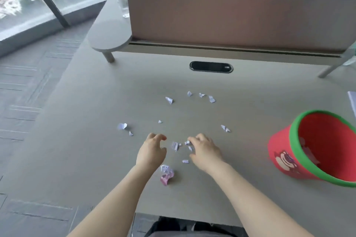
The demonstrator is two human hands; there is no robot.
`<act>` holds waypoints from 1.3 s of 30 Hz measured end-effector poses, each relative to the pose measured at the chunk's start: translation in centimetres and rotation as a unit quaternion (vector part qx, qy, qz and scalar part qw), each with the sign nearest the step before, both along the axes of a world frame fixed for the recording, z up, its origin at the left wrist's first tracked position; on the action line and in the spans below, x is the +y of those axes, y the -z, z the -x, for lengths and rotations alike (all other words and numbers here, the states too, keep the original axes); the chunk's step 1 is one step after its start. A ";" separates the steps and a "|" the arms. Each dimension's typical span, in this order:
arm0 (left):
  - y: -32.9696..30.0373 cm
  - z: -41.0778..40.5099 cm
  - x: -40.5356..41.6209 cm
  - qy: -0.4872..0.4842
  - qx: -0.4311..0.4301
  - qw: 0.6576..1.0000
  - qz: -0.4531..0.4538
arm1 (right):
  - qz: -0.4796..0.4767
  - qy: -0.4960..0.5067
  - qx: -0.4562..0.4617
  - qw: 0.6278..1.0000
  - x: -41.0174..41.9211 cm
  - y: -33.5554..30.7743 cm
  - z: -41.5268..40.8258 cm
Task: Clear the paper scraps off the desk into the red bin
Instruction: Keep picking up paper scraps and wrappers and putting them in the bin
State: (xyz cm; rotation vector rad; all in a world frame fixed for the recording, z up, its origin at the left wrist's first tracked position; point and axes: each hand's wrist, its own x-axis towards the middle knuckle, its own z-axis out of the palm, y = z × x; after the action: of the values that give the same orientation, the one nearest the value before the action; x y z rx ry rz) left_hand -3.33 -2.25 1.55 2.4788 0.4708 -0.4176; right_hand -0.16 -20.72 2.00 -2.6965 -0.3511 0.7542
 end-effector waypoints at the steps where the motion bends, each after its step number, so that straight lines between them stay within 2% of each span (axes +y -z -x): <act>1: 0.4 0.6 0.6 -0.006 0.013 1.000 -0.003 | 0.007 -0.002 0.005 1.000 0.5 0.5 0.0; 7: 2.2 2.5 2.2 -0.008 0.062 0.998 -0.019 | 0.021 0.000 -0.017 1.000 2.7 2.4 -0.2; 13: 3.4 2.5 2.1 0.001 0.044 0.999 -0.004 | 0.033 0.039 -0.021 0.998 5.3 3.1 -0.2; 21: 4.0 1.0 1.5 -0.001 0.023 1.000 0.001 | -0.041 0.074 -0.023 0.996 6.8 3.9 -0.2; 29: 4.1 0.1 1.9 0.024 0.046 0.999 -0.001 | -0.042 0.073 -0.004 0.996 6.4 4.4 -0.4; 34: 3.9 0.9 2.1 0.016 -0.008 1.000 0.016 | -0.104 0.164 -0.013 0.981 3.7 3.8 -0.7; 39: 3.9 2.3 2.0 0.055 -0.015 0.998 0.034 | -0.057 0.145 -0.007 0.988 0.3 4.0 -0.4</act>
State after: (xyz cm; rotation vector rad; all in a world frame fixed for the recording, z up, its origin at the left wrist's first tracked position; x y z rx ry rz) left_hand -5.62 -0.26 -2.36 2.4492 0.3039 -0.4316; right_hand 0.27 -20.45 -2.04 -2.5677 -0.0023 0.6113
